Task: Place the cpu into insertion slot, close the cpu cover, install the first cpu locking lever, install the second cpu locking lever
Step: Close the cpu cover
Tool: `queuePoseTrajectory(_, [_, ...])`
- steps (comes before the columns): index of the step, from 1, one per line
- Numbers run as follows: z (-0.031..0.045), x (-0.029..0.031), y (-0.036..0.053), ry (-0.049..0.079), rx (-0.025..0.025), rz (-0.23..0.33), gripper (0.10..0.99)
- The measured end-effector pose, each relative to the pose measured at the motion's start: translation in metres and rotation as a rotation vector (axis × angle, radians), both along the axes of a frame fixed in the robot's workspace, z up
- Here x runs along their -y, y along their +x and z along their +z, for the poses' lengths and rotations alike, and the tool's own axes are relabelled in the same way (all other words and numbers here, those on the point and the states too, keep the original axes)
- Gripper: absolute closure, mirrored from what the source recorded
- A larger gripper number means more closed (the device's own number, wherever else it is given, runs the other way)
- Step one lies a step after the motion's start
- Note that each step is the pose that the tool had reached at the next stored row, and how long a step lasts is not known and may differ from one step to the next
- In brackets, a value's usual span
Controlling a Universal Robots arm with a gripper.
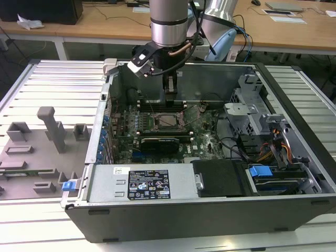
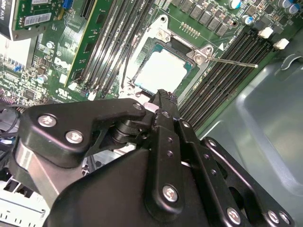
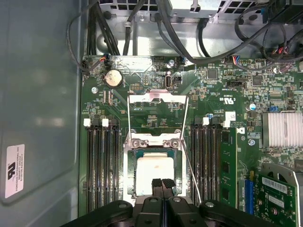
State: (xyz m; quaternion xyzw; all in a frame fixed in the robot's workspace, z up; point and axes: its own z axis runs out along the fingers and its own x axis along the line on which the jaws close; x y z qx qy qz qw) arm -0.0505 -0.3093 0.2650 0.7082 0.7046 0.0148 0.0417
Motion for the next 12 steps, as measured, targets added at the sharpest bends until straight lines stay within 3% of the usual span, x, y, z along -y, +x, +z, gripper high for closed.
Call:
queuePoseTrajectory(7, [0.0006,0.0000,0.0028,0.000,-0.0001,0.000,0.980])
queuePoseTrajectory(12, [0.0006,0.0000,0.0148,0.000,-0.0005,0.000,0.980])
